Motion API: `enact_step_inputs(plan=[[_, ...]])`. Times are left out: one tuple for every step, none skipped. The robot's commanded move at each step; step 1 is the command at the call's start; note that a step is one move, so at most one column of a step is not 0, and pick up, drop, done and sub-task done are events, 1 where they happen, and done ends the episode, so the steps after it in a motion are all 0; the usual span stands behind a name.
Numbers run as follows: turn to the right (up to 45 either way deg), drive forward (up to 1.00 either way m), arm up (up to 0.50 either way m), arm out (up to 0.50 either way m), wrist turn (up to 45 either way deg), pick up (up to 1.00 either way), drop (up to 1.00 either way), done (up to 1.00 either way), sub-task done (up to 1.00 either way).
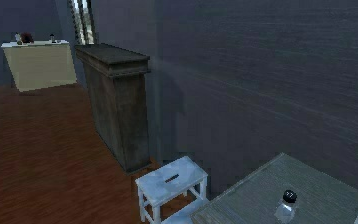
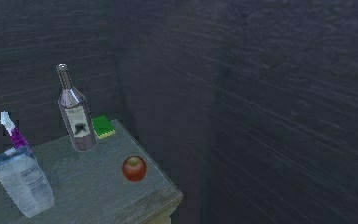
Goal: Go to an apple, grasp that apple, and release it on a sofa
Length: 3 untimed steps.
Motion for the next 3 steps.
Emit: enact_step_inputs(plan=[[0.0,0.00,0.38,0.00,0.0,0.00,0.00,0.00,0.00],[0.0,0.00,0.00,0.16,0.0,0.00,0.00,0.00,0.00],[0.0,0.00,0.00,0.00,45.0,0.00,0.00,0.00,0.00]])
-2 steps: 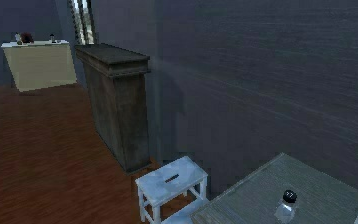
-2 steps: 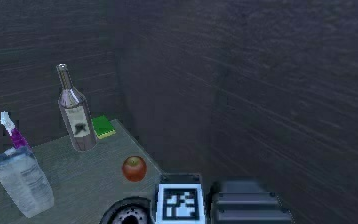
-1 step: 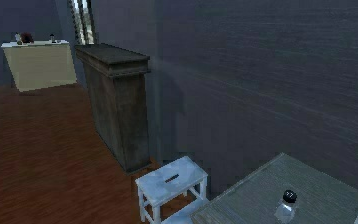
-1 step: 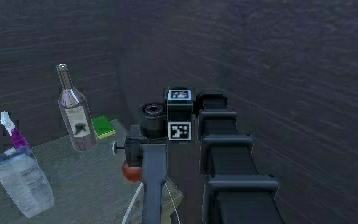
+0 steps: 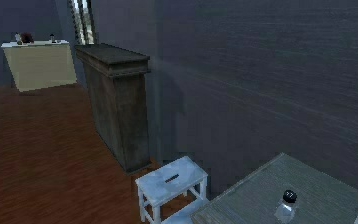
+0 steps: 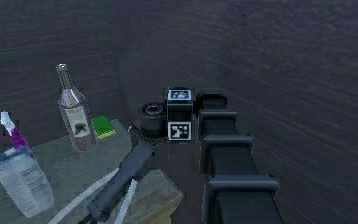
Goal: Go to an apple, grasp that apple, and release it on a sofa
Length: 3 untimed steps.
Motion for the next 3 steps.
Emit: enact_step_inputs(plan=[[0.0,0.00,0.00,0.00,45.0,0.00,0.00,0.00,0.00],[0.0,0.00,0.00,0.00,45.0,0.00,0.00,0.00,0.00],[0.0,0.00,0.00,0.00,12.0,0.00,0.00,0.00,0.00]])
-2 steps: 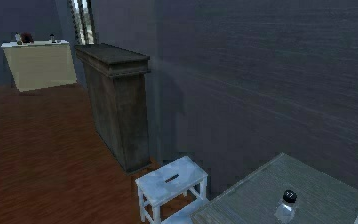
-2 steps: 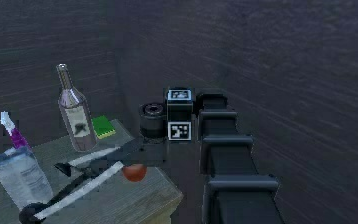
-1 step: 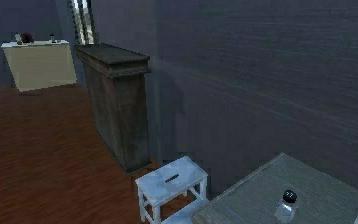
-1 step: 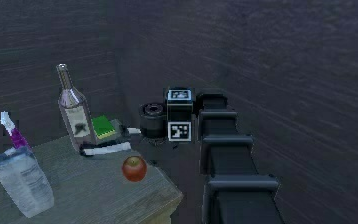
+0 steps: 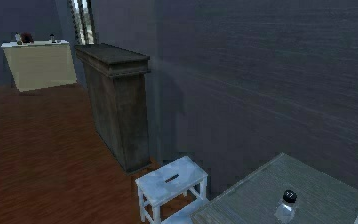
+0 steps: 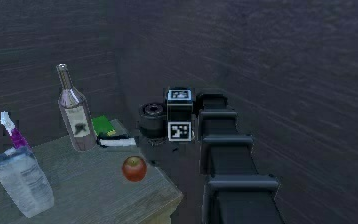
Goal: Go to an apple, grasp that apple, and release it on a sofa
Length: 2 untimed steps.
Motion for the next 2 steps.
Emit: enact_step_inputs(plan=[[0.0,0.00,-0.14,0.00,0.0,0.00,0.00,0.00,0.00],[0.0,0.00,0.00,0.00,0.0,1.00,0.00,0.00,0.00]])
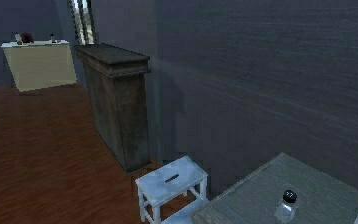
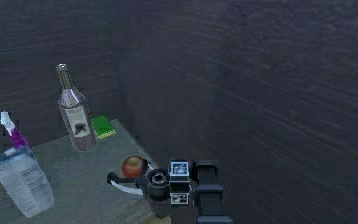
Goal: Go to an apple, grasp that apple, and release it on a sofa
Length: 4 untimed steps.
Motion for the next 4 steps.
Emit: enact_step_inputs(plan=[[0.0,0.00,0.10,0.00,0.0,0.00,0.00,0.00,0.00],[0.0,0.00,0.04,0.00,0.0,0.00,0.00,0.00,0.00],[0.0,0.00,0.00,0.00,-45.0,0.00,0.00,0.00,0.00],[0.0,0.00,0.00,0.00,-45.0,0.00,0.00,0.00,0.00]])
